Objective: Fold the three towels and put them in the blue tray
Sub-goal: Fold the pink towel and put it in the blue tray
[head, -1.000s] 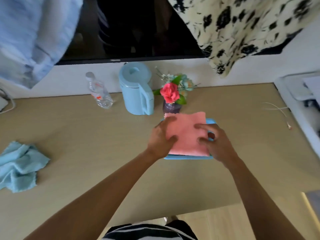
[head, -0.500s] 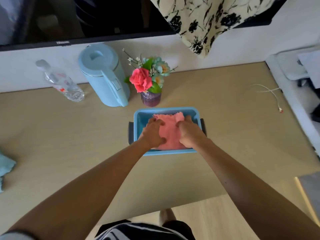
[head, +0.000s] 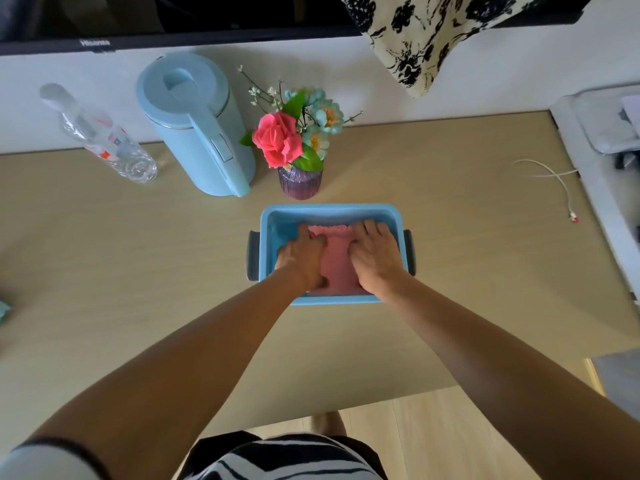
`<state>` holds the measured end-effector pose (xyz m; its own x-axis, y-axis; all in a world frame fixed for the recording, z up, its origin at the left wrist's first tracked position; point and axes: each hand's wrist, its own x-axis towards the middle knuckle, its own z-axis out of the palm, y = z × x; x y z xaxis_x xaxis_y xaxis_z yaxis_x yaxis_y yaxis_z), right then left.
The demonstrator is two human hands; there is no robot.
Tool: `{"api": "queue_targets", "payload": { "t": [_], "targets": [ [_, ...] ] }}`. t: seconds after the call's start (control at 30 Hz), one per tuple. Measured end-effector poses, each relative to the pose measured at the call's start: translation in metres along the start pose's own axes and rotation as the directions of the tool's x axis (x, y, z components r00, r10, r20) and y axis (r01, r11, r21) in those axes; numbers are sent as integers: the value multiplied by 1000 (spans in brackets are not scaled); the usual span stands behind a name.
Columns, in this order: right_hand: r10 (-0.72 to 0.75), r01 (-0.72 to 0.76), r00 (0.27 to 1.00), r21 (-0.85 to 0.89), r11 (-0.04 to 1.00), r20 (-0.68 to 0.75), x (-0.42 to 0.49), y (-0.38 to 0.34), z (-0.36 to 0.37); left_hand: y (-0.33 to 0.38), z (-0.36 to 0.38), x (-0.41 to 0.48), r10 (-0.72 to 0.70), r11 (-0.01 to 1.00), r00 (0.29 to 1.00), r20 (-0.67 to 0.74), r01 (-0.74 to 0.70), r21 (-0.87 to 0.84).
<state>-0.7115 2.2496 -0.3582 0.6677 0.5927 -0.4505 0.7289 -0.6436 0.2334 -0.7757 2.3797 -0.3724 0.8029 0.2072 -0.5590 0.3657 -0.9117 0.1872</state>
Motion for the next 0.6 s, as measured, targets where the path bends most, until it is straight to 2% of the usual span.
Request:
{"api": "queue_targets", "payload": {
  "t": [0.07, 0.17, 0.33, 0.47, 0.6],
  "targets": [
    [-62, 60, 998, -75, 995, -28, 2, -1, 3, 0, 3, 3, 22, 995, 1000, -13, -20, 96],
    [-70, 71, 997, -58, 996, 17, 6, -3, 9, 1, 8, 8, 46, 981, 999, -8, -44, 190],
    [-52, 50, 996, 26, 998, 67, 9, -4, 8, 4, 3, 9, 1, 995, 993, 118, -13, 104],
    [3, -20, 998, 270, 963, 65, -5, 3, -10, 3, -19, -13, 26, 1000, 998, 62, -25, -6],
    [142, -78, 988, 621, 780, -54, -30, -4, -37, -16, -39, -55, 119, 958, 991, -59, -130, -257]
  ]
}}
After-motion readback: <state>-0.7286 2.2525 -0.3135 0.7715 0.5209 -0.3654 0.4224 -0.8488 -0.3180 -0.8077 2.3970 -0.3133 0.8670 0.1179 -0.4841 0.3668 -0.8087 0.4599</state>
